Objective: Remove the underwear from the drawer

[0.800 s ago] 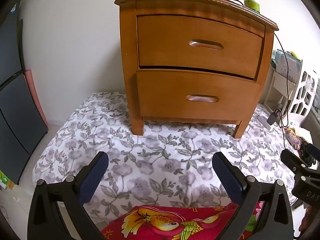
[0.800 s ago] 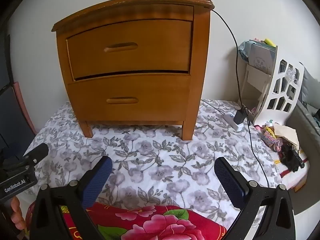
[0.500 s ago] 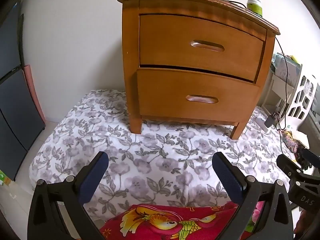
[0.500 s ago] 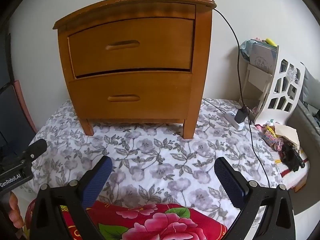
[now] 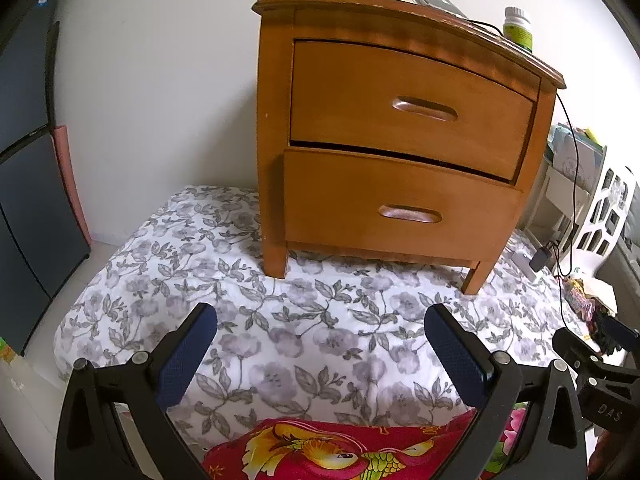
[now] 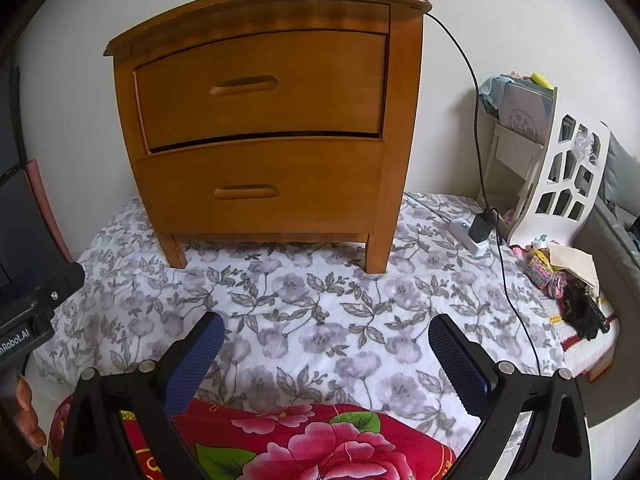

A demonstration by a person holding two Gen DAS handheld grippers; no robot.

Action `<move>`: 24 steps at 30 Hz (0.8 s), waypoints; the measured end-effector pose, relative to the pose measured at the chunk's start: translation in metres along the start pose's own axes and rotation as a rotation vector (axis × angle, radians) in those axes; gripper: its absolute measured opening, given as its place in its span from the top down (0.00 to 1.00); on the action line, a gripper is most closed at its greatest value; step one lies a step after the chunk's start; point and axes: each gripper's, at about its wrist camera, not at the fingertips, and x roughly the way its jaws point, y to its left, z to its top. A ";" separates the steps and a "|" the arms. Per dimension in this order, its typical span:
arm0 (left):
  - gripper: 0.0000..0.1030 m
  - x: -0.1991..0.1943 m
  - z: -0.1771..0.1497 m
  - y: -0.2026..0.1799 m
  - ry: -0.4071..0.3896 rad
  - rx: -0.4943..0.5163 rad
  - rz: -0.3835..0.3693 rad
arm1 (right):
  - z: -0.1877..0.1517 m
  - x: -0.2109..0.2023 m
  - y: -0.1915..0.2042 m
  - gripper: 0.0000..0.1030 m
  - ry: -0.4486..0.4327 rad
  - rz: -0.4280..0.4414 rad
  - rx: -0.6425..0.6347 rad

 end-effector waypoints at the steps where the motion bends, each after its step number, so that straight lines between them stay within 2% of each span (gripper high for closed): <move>1: 0.00 0.000 0.000 0.000 -0.002 0.000 0.005 | 0.000 0.000 0.000 0.00 0.000 0.000 0.000; 7: 0.00 -0.001 -0.002 0.000 -0.024 0.001 0.026 | 0.000 0.000 0.000 0.00 0.004 0.000 -0.002; 24: 0.00 -0.006 -0.002 0.001 -0.039 -0.008 0.004 | -0.001 -0.001 0.000 0.00 0.004 -0.006 -0.006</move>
